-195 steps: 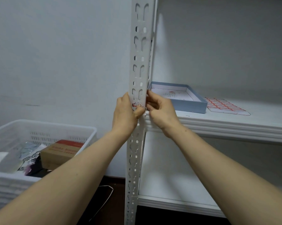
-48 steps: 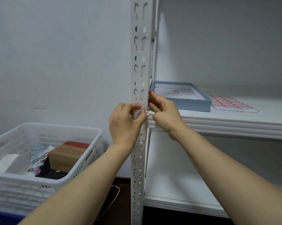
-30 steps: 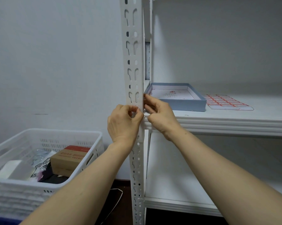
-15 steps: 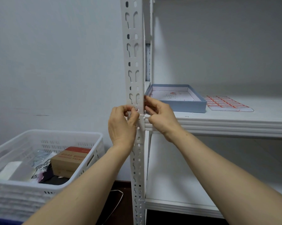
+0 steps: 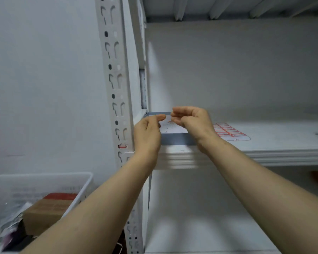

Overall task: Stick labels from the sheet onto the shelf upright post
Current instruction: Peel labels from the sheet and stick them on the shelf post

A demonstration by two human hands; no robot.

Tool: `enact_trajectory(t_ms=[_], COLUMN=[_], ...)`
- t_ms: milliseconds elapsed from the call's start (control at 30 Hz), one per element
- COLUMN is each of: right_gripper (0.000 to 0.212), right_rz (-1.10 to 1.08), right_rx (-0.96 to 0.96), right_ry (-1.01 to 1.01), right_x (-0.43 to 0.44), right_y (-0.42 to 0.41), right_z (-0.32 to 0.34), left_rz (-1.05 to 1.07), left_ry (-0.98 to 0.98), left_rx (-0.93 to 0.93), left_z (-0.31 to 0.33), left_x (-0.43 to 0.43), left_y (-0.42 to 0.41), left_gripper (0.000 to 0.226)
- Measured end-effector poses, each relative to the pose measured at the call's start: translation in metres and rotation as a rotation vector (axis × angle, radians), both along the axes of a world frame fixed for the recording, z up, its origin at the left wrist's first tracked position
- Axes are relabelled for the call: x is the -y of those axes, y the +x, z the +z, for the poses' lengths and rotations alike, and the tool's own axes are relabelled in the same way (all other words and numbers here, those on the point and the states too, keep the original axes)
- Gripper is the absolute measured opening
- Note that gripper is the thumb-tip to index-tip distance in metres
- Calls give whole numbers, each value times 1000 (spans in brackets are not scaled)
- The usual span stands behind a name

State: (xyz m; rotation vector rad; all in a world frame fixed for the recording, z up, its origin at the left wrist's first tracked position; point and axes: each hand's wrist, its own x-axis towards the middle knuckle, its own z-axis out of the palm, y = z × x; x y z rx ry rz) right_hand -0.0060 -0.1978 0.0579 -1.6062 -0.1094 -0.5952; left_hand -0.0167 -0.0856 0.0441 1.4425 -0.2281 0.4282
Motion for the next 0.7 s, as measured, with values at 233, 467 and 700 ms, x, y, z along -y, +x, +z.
enact_trajectory(t_ms=[233, 467, 700], right_gripper=[33, 5, 17], right_rz=[-59, -138, -300], right_rx=[-92, -67, 1], right_ry=[-134, -255, -585], right_x=[39, 49, 41], right_y=[22, 29, 24], right_z=[14, 16, 13], left_rz=[-7, 22, 145], left_ry=[177, 409, 653], left_rx=[-99, -52, 182], left_z=[27, 28, 23], left_x=[33, 35, 28], left_y=[39, 67, 41], left_gripper=[8, 12, 32])
